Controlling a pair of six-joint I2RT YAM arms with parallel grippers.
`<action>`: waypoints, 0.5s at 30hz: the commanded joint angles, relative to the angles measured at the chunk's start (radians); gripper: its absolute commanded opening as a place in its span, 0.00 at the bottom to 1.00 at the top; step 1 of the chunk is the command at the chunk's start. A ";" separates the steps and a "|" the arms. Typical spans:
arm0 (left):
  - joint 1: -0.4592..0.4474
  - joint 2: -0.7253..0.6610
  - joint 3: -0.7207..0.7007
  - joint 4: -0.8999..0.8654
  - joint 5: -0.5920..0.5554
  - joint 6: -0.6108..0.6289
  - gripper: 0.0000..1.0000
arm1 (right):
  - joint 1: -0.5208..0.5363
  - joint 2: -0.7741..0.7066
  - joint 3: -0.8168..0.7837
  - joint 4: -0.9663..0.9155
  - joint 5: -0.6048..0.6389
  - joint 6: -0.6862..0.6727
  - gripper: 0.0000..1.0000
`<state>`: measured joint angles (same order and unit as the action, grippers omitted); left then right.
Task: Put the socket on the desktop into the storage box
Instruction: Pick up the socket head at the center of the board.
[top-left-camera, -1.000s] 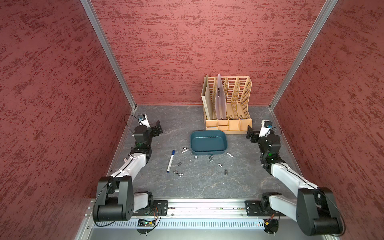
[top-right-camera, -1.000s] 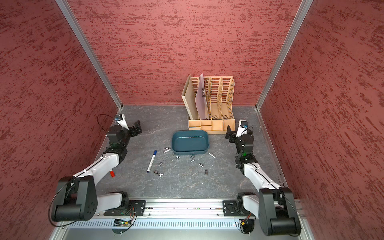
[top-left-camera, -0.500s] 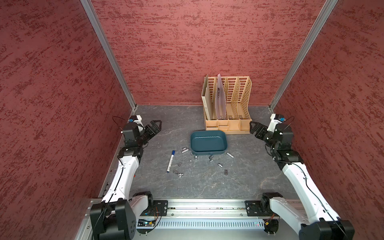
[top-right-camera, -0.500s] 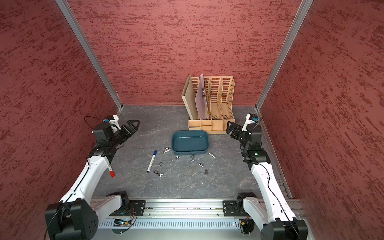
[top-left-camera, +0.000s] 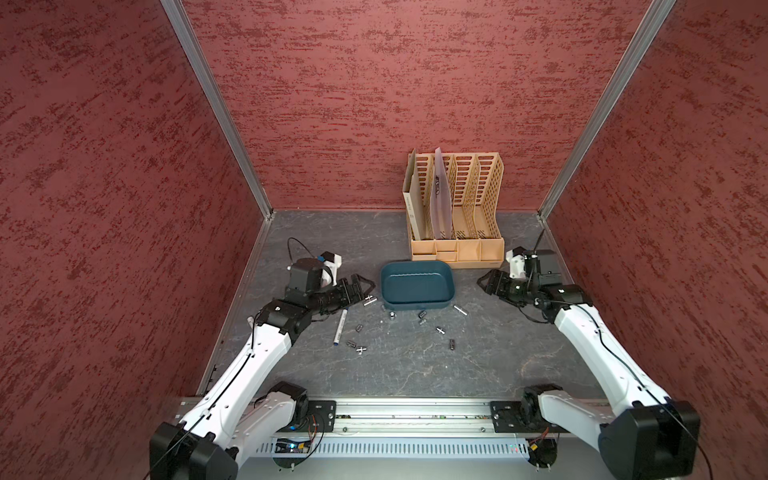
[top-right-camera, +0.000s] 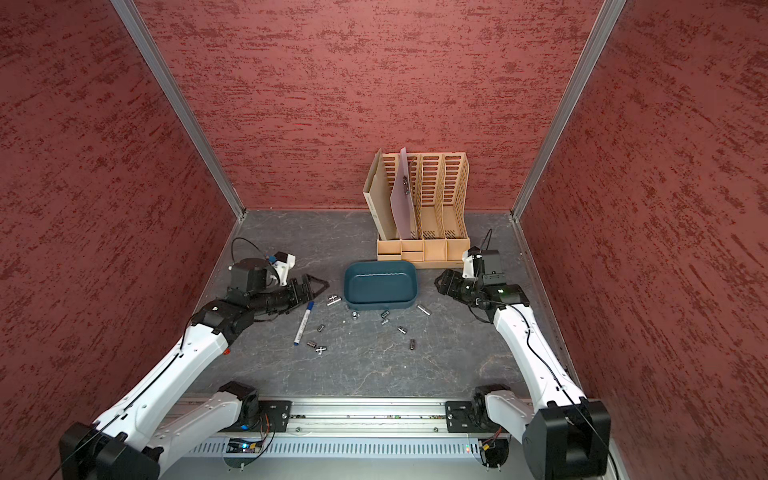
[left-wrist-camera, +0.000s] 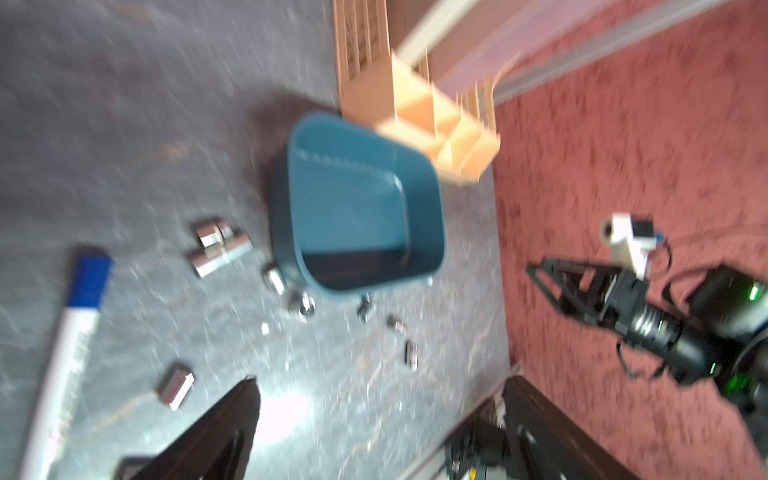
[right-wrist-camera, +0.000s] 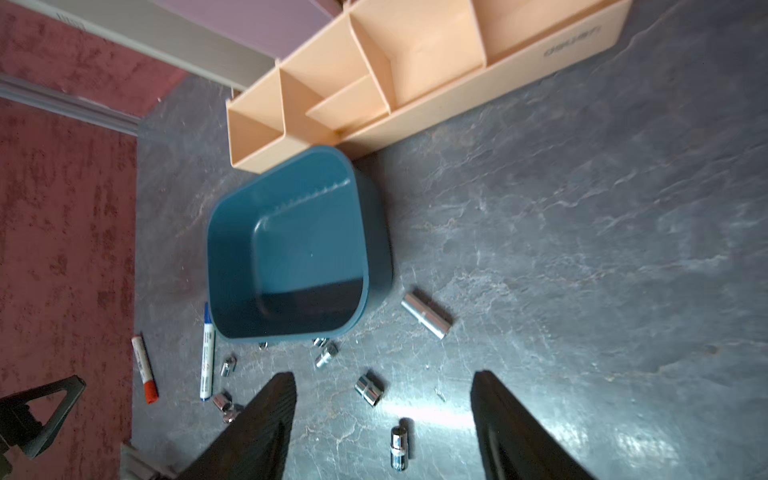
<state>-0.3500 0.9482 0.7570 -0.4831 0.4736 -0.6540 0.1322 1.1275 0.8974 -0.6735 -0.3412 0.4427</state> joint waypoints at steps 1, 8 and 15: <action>-0.107 -0.028 -0.048 -0.020 -0.060 -0.052 0.93 | 0.036 0.048 0.022 -0.065 0.022 -0.050 0.68; -0.308 -0.012 -0.110 0.026 -0.158 -0.117 0.90 | 0.059 0.168 0.013 -0.031 0.055 -0.111 0.61; -0.405 0.031 -0.109 0.049 -0.217 -0.134 0.89 | 0.112 0.300 0.047 -0.032 0.112 -0.184 0.54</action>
<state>-0.7338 0.9699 0.6506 -0.4702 0.3073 -0.7712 0.2203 1.4048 0.9073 -0.7052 -0.2802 0.3099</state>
